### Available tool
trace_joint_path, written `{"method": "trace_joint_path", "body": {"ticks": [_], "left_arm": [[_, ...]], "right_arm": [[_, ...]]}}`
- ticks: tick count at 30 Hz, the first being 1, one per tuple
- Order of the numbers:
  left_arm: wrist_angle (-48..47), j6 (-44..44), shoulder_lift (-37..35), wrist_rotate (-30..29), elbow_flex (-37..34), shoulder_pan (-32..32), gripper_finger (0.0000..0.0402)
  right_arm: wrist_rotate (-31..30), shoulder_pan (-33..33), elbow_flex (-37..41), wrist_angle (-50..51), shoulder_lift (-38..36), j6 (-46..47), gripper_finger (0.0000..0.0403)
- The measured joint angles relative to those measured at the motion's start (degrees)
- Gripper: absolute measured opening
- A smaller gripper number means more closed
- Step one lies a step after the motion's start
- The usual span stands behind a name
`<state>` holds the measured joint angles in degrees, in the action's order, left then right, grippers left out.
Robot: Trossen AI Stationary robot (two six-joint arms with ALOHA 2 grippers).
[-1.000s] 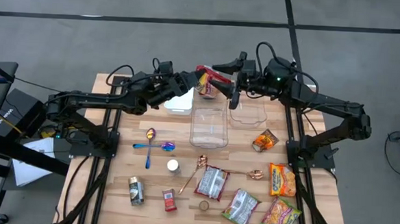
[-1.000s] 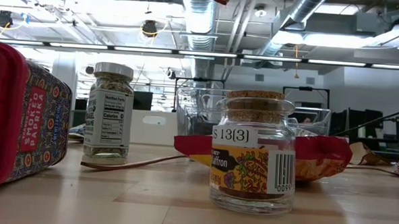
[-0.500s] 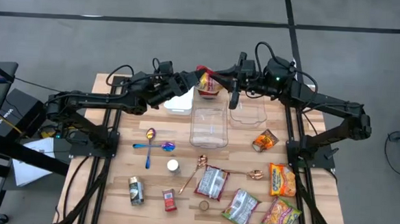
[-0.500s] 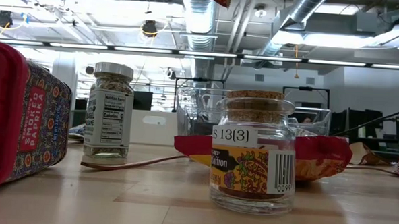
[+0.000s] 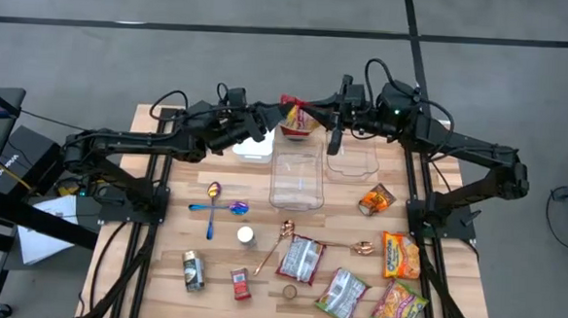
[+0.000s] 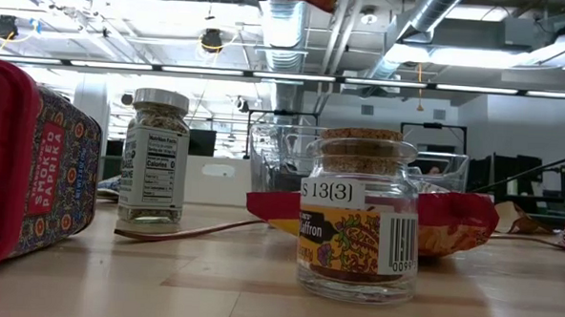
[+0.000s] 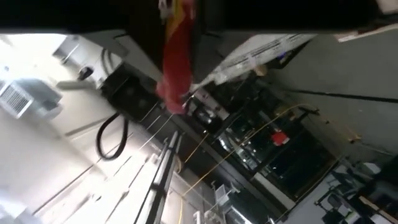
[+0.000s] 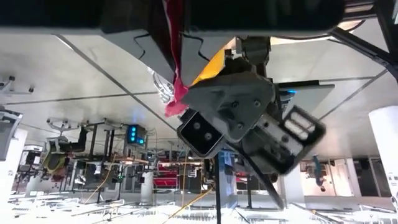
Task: Pick & Place Food Item
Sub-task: Put the top red noodle pack into the right transparent bin
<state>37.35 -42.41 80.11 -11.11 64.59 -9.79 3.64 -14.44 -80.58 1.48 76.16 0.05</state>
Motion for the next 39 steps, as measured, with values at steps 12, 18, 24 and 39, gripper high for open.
{"method": "trace_joint_path", "body": {"ticks": [12, 18, 24, 39], "left_arm": [[-10.7, 17.1, -12.3, -0.1, -0.1, -0.9, 0.0247], [-15.3, 23.4, -18.9, -0.1, -0.1, -0.8, 0.0263], [-17.8, 25.6, -21.3, -0.2, -0.1, -0.5, 0.0264], [-20.5, 24.0, -15.5, -0.1, -0.1, 0.9, 0.0264]], "right_arm": [[-1.0, -3.2, -0.1, 18.4, -5.2, 1.2, 0.0000], [6.7, -9.8, 1.8, 34.1, -7.3, -0.5, 0.0000], [20.7, -21.4, 8.8, 34.5, -9.5, -6.5, 0.0000], [46.1, -46.5, 26.4, 18.4, -2.6, -20.2, 0.0000]]}}
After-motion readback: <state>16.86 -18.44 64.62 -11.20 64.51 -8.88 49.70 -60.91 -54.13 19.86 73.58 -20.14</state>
